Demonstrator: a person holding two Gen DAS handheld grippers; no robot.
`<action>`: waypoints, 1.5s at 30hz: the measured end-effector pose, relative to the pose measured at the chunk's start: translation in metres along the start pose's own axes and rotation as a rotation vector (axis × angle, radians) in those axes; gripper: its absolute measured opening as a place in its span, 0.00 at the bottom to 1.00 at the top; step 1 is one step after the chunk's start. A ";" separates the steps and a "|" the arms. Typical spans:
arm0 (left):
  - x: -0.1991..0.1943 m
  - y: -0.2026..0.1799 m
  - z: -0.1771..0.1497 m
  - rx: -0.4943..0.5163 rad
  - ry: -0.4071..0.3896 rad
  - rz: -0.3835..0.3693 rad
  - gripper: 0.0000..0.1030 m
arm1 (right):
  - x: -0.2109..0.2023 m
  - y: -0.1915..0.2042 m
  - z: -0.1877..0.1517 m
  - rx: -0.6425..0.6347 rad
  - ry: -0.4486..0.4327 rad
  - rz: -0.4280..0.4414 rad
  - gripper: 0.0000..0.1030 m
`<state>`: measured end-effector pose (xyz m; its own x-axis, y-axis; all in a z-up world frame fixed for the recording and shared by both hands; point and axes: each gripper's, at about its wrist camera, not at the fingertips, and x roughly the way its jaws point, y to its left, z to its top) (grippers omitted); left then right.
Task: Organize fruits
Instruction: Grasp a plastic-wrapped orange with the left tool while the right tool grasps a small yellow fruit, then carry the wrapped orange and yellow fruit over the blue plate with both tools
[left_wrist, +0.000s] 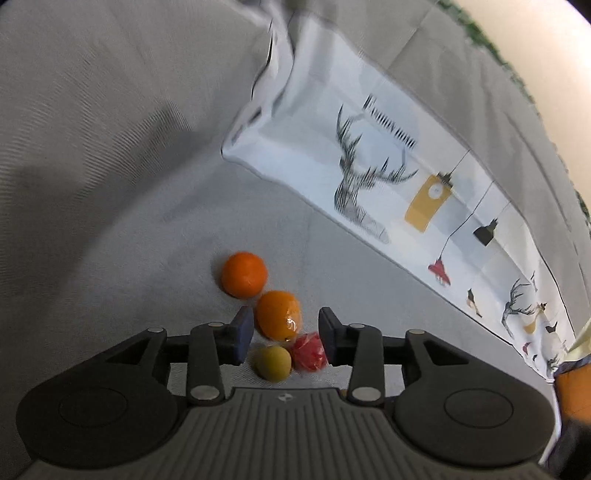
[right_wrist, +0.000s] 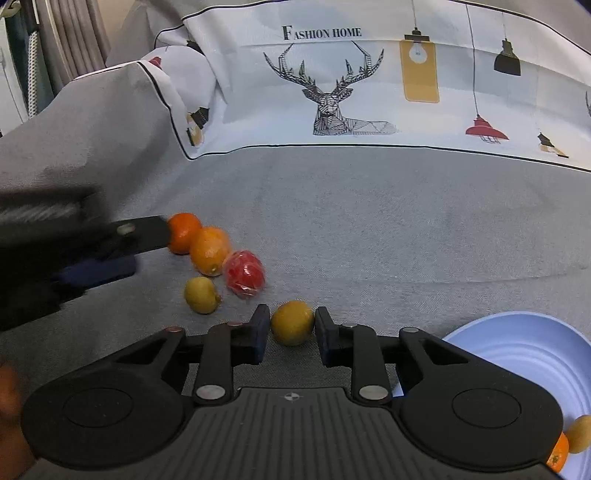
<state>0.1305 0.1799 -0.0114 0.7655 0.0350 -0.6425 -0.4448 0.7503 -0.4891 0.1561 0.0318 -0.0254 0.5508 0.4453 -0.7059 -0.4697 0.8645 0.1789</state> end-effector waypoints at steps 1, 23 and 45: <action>0.007 0.000 0.003 -0.006 0.012 0.003 0.42 | 0.000 0.000 0.000 -0.003 0.001 0.001 0.27; -0.005 -0.010 0.003 0.128 0.032 0.068 0.34 | -0.014 -0.002 -0.002 -0.018 -0.023 0.032 0.27; -0.117 -0.049 -0.075 0.403 -0.117 -0.021 0.34 | -0.181 -0.047 -0.047 -0.031 -0.204 0.010 0.27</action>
<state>0.0275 0.0890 0.0435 0.8305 0.0746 -0.5520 -0.2291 0.9490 -0.2164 0.0463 -0.1000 0.0619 0.6726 0.4948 -0.5502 -0.4954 0.8534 0.1620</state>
